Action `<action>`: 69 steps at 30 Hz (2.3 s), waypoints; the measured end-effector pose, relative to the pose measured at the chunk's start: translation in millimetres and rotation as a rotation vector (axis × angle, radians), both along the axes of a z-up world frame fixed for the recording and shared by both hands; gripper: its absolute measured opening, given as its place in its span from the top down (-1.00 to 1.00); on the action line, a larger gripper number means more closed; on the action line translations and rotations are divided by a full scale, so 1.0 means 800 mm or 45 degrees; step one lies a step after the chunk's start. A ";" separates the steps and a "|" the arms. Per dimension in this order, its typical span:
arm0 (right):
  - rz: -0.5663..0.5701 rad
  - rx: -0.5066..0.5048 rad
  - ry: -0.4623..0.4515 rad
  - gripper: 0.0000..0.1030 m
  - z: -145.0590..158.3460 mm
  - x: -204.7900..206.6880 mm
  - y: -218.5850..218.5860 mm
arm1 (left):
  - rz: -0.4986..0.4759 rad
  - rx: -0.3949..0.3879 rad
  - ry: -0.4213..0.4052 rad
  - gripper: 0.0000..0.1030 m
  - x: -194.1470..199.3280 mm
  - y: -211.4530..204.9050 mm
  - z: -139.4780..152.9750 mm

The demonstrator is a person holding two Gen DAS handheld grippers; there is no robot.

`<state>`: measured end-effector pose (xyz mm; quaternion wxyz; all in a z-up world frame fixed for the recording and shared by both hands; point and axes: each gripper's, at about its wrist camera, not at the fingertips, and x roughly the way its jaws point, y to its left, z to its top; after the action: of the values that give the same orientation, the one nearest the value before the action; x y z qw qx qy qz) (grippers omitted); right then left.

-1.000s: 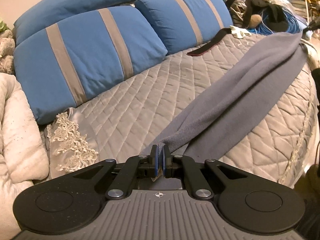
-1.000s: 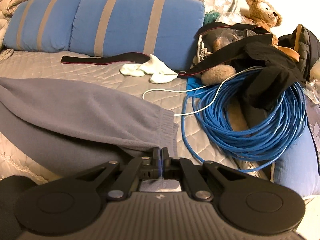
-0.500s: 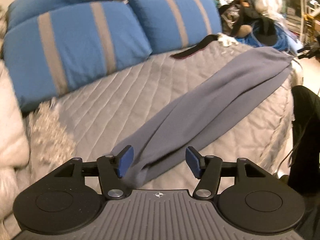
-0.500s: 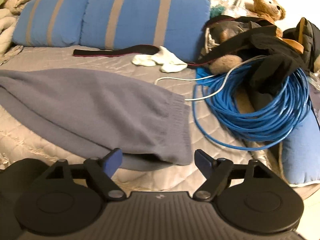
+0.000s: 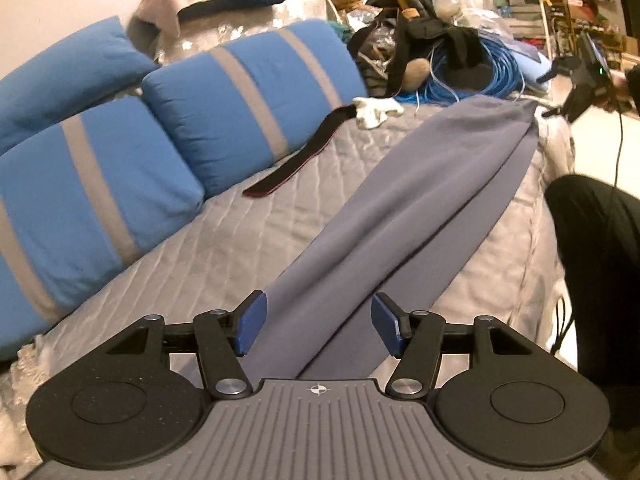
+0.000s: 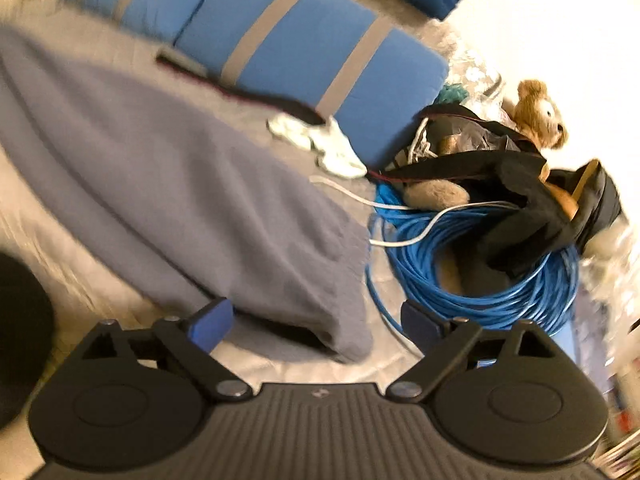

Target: Fold clothes

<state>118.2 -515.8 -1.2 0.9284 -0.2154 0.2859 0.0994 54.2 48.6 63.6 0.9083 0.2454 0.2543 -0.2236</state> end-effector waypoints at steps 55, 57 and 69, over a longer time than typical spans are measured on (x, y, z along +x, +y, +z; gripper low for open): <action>-0.306 0.861 0.245 0.03 0.016 0.042 -0.084 | -0.343 0.764 -0.422 0.87 0.030 -0.316 -0.116; -0.288 0.666 0.160 -0.47 0.015 0.026 -0.071 | -0.340 0.740 -0.413 0.87 0.028 -0.314 -0.112; -0.045 -0.545 -0.155 -0.39 -0.044 0.001 0.024 | -0.298 0.670 -0.387 0.87 0.026 -0.301 -0.103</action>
<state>118.7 -496.4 -36.7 0.8787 -0.4080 0.2477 0.0069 74.9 -191.8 -18.8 0.8095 0.5299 0.1349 -0.2139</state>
